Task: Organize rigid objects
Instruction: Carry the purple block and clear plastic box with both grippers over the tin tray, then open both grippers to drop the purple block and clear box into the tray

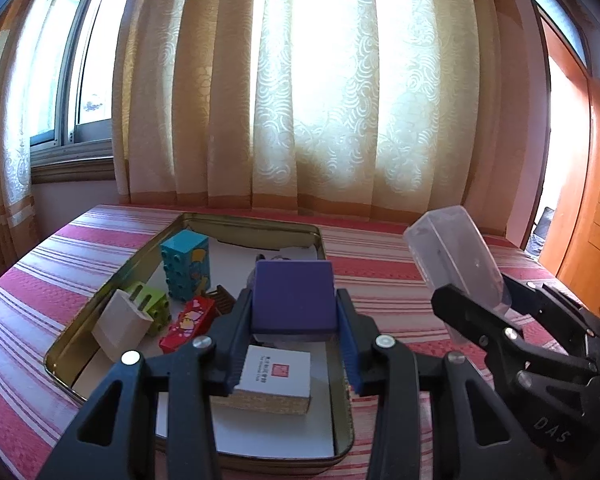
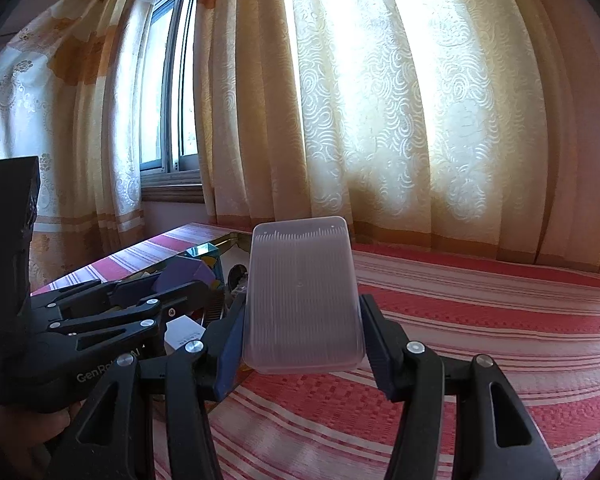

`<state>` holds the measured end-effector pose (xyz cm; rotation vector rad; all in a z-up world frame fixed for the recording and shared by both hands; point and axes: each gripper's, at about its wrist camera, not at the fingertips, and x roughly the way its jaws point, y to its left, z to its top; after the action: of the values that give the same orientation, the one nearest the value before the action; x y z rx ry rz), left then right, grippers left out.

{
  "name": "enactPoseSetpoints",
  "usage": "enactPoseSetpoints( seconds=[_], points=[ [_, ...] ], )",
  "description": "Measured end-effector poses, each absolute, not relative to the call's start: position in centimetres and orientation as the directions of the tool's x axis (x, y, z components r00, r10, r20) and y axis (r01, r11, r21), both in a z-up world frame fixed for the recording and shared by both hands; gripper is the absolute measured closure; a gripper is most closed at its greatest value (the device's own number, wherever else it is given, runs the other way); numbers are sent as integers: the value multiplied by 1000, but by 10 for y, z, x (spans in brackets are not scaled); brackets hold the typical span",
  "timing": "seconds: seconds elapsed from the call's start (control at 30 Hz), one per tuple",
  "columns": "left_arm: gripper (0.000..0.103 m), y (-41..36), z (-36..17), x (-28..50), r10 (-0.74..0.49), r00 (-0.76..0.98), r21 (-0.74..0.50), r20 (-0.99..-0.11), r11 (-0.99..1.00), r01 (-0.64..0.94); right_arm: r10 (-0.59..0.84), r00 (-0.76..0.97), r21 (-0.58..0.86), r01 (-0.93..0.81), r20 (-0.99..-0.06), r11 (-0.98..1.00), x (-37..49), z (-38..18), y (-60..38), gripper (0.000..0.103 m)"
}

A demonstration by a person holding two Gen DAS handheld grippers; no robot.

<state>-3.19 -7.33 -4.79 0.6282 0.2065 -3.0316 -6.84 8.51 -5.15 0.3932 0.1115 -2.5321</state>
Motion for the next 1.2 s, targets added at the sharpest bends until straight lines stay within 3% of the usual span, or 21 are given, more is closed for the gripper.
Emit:
enactPoseSetpoints(
  seconds=[0.43, 0.67, 1.2],
  points=[
    [64, -104, -48, -26, -71, -911, -114, -406, -985, 128, -559, -758, 14, 589, -338, -808, -77, -53, 66, 46],
    [64, -146, -44, -28, -149, -878, -115, -454, -968, 223, -583, -720, 43, 615, -375, -787, -93, -51, 50, 47],
    [64, -157, -45, -62, -129, -826, -74, -548, -977, 201, -616, -619, 65, 677, -487, -733, -131, -44, -13, 46]
  ],
)
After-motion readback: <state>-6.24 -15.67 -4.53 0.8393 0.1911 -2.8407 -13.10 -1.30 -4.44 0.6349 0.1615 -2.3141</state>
